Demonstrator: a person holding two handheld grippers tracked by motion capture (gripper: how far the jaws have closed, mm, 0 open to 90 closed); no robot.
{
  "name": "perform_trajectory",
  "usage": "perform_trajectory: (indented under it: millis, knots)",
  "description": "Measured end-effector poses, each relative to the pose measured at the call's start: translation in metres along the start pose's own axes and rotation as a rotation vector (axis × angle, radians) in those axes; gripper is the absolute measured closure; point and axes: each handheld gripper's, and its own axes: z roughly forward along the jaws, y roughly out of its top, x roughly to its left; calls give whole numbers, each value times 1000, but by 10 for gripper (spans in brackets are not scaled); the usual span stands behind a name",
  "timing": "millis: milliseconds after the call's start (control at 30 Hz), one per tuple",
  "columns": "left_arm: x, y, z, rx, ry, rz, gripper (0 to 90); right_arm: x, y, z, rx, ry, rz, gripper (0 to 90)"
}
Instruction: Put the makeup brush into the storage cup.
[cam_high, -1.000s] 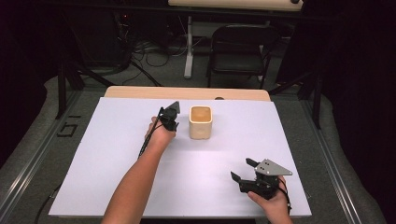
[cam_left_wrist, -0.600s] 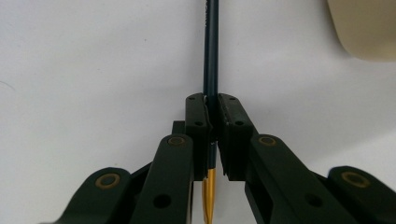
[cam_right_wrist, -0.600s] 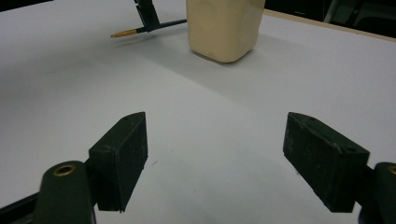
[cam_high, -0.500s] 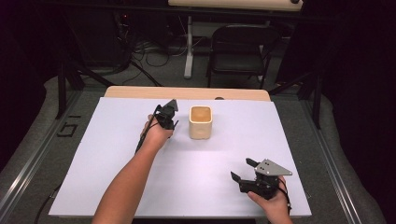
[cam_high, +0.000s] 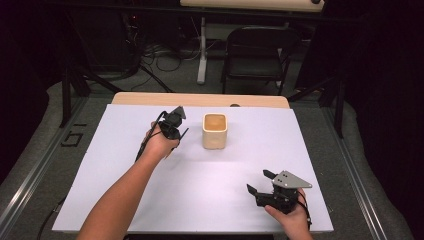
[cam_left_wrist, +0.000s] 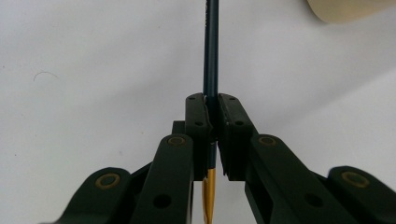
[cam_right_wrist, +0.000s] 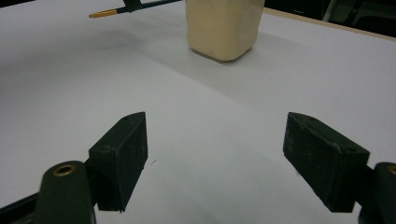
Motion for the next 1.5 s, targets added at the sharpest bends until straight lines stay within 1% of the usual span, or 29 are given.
perform_trajectory:
  millis: [100,167,267,400,467,500,633,700,733,933,1000,1033,1100,1133,1200,1300,1400,1467,1500]
  knots:
    - [0,-6,-4,-3,6,29,834,0,0,0,3,-1,-2,218]
    - [0,-10,-7,-2,2,48,834,1,0,1,7,1,-3,218]
    - [-1,-15,-11,-5,-5,80,834,1,0,2,10,-2,-18,218]
    - [-5,-22,-17,-7,-6,123,834,2,0,2,23,-7,-30,218]
    - [-8,-26,-20,-4,-5,151,834,3,0,3,25,-3,-36,218]
    - [-10,-28,-21,-3,-5,168,834,3,0,3,34,-3,-39,218]
    - [-15,-35,-25,-2,-3,204,835,6,1,4,38,-4,-68,220]
    - [-18,-40,-27,-6,-5,229,834,8,1,5,47,-5,-95,223]
    - [-18,-40,-27,-6,-5,229,834,8,1,5,47,-5,-95,223]
    - [-26,-48,-30,-9,-14,275,834,12,2,7,55,-11,-129,224]
    - [-29,-51,-30,-11,-26,290,834,12,2,7,57,-12,-136,224]
    - [-29,-51,-30,-11,-26,290,834,12,2,7,57,-12,-136,224]
    - [-31,-53,-31,-10,-29,304,834,13,2,8,62,-13,-144,223]
    - [-33,-54,-32,-9,-33,320,834,14,3,8,69,-16,-158,224]
    - [-35,-55,-32,-10,-35,323,834,16,3,8,72,-18,-177,224]
    - [-38,-57,-33,-5,-38,342,834,18,3,9,78,-24,-201,224]
    - [-41,-58,-33,-1,-44,351,834,18,4,10,81,-21,-203,224]
    - [-43,-59,-32,-5,-48,354,834,19,4,10,87,-24,-214,224]
    - [-43,-59,-32,0,-50,362,834,19,4,10,87,-24,-214,224]
